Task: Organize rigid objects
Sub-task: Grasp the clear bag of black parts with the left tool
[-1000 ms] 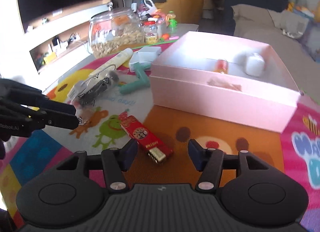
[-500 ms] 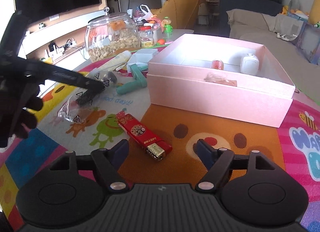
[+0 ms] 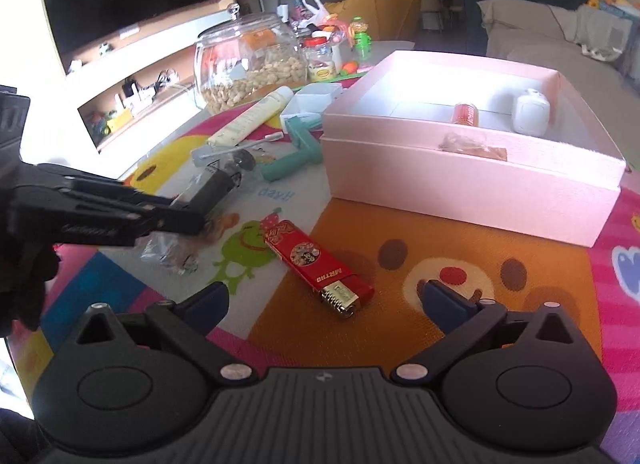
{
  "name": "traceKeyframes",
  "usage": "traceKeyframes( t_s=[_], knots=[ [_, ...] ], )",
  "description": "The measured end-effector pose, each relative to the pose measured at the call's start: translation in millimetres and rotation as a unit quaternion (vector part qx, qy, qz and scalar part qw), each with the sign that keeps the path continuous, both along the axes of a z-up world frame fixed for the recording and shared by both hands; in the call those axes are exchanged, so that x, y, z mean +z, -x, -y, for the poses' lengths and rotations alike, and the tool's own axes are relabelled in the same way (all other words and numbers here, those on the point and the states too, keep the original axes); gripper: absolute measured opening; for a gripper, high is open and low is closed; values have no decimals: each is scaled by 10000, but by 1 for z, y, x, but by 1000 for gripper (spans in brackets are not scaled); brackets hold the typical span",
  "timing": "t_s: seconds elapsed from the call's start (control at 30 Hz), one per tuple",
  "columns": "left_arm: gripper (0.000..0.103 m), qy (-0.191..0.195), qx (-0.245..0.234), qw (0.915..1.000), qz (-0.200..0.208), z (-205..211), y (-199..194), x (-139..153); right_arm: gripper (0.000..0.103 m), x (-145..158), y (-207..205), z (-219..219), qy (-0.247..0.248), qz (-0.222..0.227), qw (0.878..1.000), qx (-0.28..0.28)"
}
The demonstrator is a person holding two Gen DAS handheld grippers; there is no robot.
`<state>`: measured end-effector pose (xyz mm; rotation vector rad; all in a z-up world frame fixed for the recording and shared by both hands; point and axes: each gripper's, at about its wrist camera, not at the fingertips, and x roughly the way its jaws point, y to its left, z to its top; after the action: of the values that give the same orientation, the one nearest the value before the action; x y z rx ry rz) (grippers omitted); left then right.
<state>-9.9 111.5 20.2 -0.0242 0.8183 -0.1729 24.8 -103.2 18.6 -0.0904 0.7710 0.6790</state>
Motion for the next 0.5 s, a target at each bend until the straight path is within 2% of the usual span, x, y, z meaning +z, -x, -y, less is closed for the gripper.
traceKeyframes(
  t_s=[0.07, 0.17, 0.33, 0.5],
  knots=[
    [26, 109, 115, 9999, -5, -2, 0, 1, 92, 2, 0, 1, 0, 66, 9999, -93],
    [26, 321, 300, 9989, 180, -6, -12, 7, 84, 2, -1, 0, 78, 171, 9996, -191],
    [29, 393, 445, 9981, 157, -3, -44, 8, 84, -2, 2, -4, 290, 367, 9986, -265],
    [35, 68, 263, 9996, -18, 10, -55, 0, 85, -2, 1, -4, 274, 385, 9985, -291]
  ],
)
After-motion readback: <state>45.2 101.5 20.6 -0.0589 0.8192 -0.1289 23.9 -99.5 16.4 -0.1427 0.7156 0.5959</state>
